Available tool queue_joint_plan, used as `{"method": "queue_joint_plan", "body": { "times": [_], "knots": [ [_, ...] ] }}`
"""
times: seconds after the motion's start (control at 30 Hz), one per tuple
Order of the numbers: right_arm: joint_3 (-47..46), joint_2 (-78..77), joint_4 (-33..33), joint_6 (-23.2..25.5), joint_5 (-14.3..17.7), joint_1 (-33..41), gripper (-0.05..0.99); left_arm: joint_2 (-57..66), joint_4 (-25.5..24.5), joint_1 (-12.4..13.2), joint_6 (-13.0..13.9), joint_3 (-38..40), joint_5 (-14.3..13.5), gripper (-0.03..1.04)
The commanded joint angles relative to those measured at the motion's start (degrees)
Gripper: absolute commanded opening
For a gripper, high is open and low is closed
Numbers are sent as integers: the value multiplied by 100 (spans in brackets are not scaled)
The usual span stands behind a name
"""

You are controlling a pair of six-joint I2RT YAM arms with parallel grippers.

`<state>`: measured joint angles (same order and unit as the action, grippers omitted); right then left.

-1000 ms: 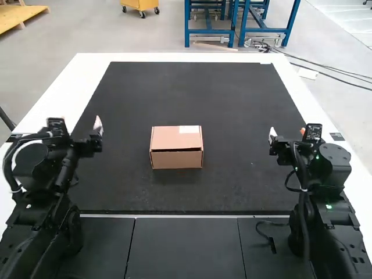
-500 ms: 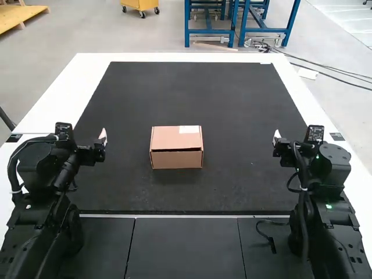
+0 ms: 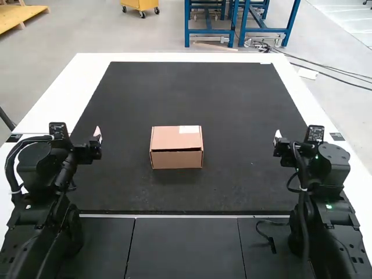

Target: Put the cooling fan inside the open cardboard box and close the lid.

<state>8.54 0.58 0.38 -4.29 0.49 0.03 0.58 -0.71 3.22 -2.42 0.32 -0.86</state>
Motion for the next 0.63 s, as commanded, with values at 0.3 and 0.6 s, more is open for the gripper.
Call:
{"method": "queue_joint_plan", "body": {
  "times": [0.3, 0.6],
  "knots": [
    [-862, -67, -12, -89, -23, 102, 91, -67, 27, -155, 39, -32, -54, 97],
    [-854, -67, -12, -98, -23, 102, 91, -67, 27, -147, 39, -32, -54, 97]
  ]
}}
